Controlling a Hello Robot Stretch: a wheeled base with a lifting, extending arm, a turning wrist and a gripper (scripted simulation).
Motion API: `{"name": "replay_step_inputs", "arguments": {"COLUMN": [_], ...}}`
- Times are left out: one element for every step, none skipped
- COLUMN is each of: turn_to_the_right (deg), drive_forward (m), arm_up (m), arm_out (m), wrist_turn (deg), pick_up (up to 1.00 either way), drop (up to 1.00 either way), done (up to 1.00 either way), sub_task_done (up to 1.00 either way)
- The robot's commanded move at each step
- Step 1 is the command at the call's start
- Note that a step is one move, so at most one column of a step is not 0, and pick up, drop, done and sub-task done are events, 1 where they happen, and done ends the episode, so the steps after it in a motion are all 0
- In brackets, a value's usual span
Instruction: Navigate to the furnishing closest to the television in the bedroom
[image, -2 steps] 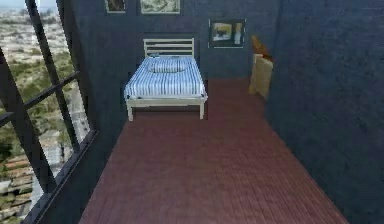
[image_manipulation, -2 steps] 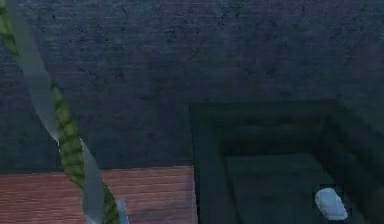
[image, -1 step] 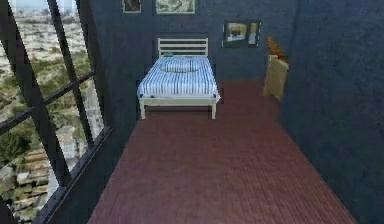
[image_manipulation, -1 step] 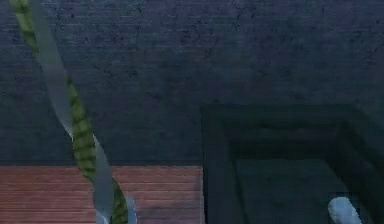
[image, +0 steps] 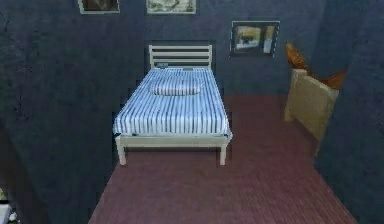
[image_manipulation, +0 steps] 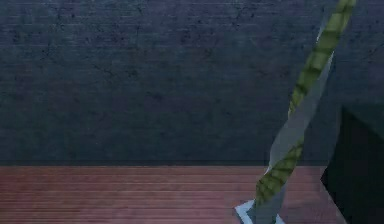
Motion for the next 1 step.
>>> {"name": "replay_step_inputs", "arguments": {"turn_to_the_right": [0.0], "drive_forward": [0.95], "arm_up": [0.0], "arm_out": [0.0], "wrist_turn": [0.0], "pick_up": [0.0], "drop": [0.0], "done": [0.0], "sub_task_done": [0.0]}}
